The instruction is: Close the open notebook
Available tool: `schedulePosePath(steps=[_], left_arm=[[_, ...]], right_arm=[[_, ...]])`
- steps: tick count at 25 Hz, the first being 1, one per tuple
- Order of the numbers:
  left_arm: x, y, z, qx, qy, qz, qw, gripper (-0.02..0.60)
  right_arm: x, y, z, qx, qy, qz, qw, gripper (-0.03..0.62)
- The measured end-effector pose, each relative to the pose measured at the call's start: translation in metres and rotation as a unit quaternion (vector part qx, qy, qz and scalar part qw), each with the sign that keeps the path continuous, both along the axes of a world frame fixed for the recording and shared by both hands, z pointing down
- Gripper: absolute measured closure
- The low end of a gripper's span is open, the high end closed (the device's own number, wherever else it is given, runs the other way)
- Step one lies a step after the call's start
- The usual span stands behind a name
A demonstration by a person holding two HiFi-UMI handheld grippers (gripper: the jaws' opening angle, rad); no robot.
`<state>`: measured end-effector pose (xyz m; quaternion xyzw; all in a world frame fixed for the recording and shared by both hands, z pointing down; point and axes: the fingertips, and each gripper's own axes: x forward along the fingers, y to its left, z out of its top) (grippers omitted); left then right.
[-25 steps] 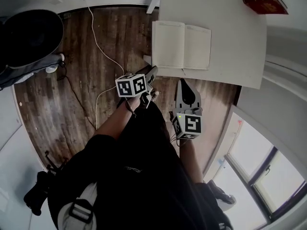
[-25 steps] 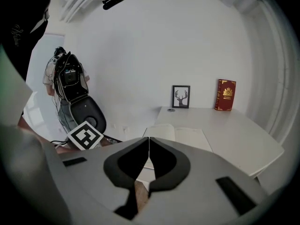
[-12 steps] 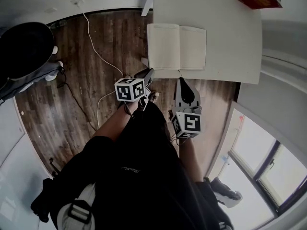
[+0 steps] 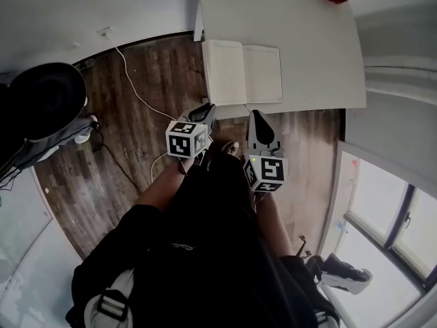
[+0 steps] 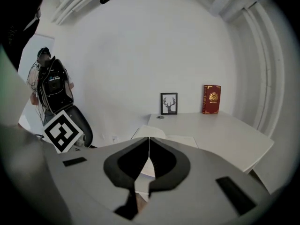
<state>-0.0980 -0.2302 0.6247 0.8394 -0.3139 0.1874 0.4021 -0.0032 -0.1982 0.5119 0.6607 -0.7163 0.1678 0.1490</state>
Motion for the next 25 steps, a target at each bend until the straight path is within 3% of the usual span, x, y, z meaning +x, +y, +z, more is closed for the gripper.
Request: schedulePosePath(steps=[4,7,10,19,25], left_arm=[[0.005,-0.006,-0.029,0.064,-0.030,0.030,0.9971,0.538],[0.013,-0.013,-0.047,0.110,-0.060,0.041,0.9912,0.540],[0.028,-0.015,-0.058,0.143,-0.088,0.053,0.9844,0.540],[0.060,-0.008,-0.078,0.189,-0.144,0.076,0.9683,0.541],[0.096,0.002,-0.081,0.211,-0.178,0.107,0.9552,0.541]], right_arm=[[0.012,0.005,-0.001,0.003,0.001,0.012,1.000,0.571],[0.020,-0.004,-0.014,0.024,0.037,-0.004,0.999,0.571],[0.036,-0.014,-0.027,0.053,0.016,-0.001,0.998,0.571],[0.080,-0.024,-0.033,0.064,-0.010,0.007,0.998,0.571],[0.132,-0.011,-0.016,0.055,-0.045,0.046,0.996,0.571]])
